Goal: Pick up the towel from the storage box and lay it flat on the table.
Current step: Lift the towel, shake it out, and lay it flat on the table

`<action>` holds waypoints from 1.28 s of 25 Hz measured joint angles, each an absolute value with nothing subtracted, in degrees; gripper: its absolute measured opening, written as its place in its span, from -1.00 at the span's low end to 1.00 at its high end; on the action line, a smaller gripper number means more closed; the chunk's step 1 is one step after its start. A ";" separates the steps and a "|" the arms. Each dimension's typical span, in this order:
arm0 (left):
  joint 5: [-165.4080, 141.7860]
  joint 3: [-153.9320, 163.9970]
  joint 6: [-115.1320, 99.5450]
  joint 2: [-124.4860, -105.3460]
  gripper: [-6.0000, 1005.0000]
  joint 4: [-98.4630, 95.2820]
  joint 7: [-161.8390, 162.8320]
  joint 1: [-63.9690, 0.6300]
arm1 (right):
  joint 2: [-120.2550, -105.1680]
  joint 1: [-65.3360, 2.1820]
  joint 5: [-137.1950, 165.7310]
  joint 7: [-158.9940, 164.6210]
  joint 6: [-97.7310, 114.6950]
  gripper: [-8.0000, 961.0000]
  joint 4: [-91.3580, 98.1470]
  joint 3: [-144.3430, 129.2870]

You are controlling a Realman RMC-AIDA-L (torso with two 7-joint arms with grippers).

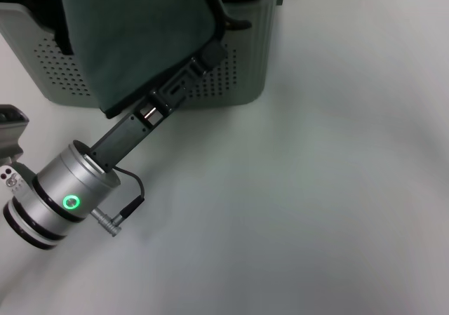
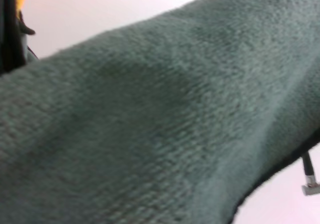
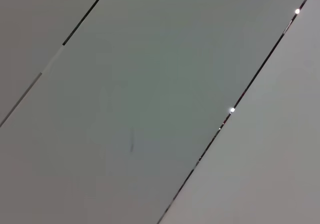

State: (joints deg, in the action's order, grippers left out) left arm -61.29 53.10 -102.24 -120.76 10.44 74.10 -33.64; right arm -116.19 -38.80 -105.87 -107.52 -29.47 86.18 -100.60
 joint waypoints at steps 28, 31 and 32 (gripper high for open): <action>-61.48 49.75 -105.51 -120.76 -0.41 11.44 75.02 -33.32 | -116.19 -41.33 -107.26 -107.67 -27.24 -0.98 82.50 -101.94; -61.49 49.75 -105.53 -120.76 -0.61 11.44 75.09 -33.04 | -116.19 -41.26 -107.30 -107.67 -27.30 -0.98 82.50 -102.24; -61.44 49.75 -105.54 -120.76 -0.67 11.44 75.11 -32.92 | -116.19 -41.18 -107.30 -107.67 -27.37 -0.98 82.50 -102.30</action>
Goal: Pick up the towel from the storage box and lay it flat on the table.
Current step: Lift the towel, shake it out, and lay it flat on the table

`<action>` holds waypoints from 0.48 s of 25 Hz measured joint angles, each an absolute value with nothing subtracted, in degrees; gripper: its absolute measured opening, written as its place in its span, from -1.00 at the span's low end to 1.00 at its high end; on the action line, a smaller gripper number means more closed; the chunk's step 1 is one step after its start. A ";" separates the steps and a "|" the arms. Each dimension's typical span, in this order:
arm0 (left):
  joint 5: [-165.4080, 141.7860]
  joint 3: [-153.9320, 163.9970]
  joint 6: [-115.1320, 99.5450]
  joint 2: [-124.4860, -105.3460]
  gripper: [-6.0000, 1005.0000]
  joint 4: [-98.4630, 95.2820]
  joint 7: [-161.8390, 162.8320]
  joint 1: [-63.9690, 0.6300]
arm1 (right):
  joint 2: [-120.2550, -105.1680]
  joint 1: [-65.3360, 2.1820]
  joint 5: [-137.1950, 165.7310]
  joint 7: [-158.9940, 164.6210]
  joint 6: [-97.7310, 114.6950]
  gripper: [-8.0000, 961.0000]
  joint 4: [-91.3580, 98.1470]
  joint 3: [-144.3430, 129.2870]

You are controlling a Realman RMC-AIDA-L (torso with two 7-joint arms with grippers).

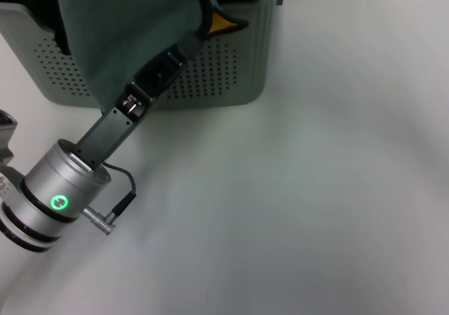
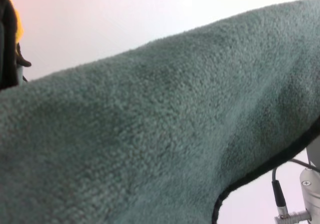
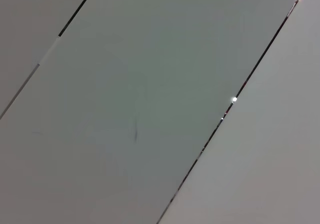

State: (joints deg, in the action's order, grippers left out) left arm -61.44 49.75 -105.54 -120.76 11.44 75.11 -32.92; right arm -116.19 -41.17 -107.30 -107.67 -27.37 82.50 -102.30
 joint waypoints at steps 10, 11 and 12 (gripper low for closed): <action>-61.46 49.85 -107.40 -120.74 -0.96 8.50 75.84 -30.77 | -116.18 -38.30 -107.18 -108.40 -27.85 -0.98 83.06 -103.71; -61.77 50.00 -108.29 -120.72 -0.96 6.78 76.78 -29.93 | -116.19 -37.70 -107.13 -108.42 -28.15 -0.98 83.18 -103.76; -62.24 50.15 -108.92 -120.67 -0.96 5.28 77.80 -29.15 | -116.18 -37.06 -107.05 -108.39 -28.47 -0.98 83.22 -103.77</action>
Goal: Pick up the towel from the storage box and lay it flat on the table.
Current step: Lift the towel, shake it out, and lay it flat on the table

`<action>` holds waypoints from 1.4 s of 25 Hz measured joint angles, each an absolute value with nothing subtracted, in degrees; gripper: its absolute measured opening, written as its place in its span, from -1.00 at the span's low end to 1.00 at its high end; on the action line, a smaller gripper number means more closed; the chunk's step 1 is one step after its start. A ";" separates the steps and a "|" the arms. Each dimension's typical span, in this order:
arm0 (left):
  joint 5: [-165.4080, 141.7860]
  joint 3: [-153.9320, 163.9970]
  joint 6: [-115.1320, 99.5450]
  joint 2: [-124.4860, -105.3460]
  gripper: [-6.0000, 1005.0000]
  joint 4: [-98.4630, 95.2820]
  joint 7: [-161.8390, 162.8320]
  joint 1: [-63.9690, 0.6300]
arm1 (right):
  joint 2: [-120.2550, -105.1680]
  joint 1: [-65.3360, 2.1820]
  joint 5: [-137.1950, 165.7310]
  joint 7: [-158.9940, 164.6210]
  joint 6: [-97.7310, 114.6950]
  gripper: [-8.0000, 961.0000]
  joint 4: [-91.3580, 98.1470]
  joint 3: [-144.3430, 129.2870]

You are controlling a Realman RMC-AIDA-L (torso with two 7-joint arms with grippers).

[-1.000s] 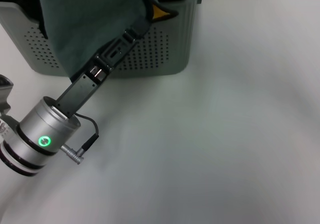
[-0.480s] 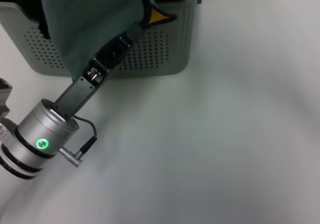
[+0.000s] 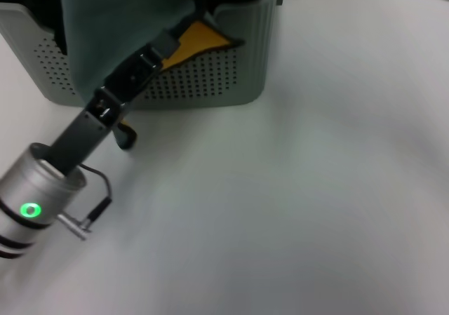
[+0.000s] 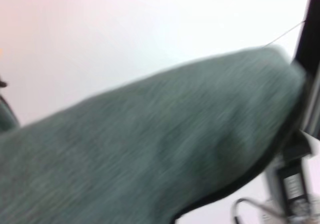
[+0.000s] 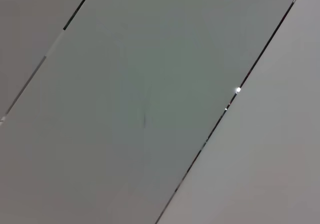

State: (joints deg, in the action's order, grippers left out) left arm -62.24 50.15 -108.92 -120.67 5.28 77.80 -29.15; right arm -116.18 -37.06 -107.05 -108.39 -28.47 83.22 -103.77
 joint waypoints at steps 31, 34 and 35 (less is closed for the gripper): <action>-52.79 81.62 -117.21 -113.33 -0.95 -41.44 95.48 -0.28 | -115.36 7.23 -100.88 -84.88 -88.86 -0.98 110.11 -81.96; -51.49 84.04 -117.15 -113.04 -0.95 -43.90 94.44 2.57 | -115.31 7.15 -105.08 -83.32 -96.38 -0.98 106.39 -77.60; -51.50 84.05 -117.05 -113.17 -0.95 -43.12 93.71 2.66 | -115.32 7.07 -105.20 -82.89 -97.27 -0.98 103.59 -76.51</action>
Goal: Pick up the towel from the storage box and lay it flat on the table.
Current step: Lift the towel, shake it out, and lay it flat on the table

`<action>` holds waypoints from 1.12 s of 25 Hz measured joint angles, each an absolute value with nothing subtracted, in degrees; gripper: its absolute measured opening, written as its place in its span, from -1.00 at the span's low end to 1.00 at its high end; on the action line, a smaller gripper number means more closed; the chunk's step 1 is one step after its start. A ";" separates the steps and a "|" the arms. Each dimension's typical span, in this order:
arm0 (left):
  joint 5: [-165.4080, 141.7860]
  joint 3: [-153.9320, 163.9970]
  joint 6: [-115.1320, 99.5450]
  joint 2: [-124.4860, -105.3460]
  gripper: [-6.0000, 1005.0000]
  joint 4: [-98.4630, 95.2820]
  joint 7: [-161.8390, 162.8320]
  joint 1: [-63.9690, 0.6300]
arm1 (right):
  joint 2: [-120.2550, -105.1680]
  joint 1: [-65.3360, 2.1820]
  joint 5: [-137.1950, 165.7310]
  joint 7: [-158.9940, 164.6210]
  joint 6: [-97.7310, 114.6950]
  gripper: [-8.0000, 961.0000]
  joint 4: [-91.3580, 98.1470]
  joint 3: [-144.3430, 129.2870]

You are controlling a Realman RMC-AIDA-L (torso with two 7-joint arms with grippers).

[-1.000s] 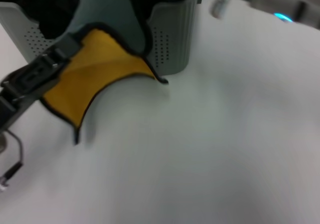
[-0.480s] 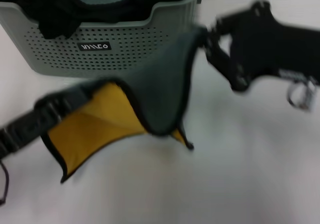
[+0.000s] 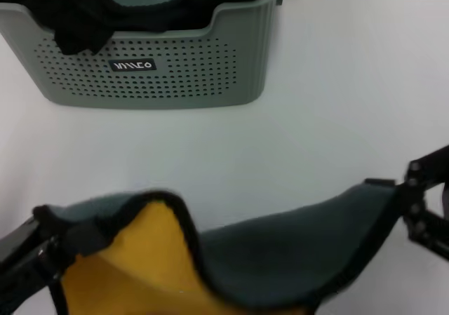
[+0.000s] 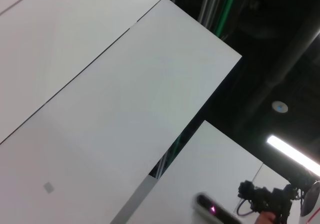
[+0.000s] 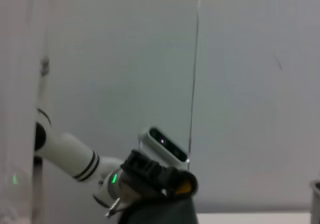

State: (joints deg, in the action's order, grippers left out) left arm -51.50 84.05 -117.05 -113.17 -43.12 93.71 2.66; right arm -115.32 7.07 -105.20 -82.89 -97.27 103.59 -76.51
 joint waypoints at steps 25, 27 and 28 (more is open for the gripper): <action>-39.08 76.21 -82.36 -120.00 -0.95 -1.67 80.20 -22.80 | -113.31 -28.66 -90.20 -88.30 -72.85 -0.98 34.97 -75.19; -37.84 76.19 -82.09 -119.92 -0.94 -2.10 80.30 -22.83 | -112.95 -30.27 -87.68 -85.37 -72.00 -0.98 36.04 -75.01; -37.76 76.21 -81.75 -119.92 -0.94 -2.20 80.32 -22.98 | -112.86 -31.18 -86.22 -84.02 -71.56 -0.98 36.40 -74.87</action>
State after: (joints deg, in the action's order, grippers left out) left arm -37.76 76.21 -81.75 -119.92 -2.20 80.32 -22.98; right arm -112.86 -31.18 -86.22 -84.02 -71.56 36.40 -74.87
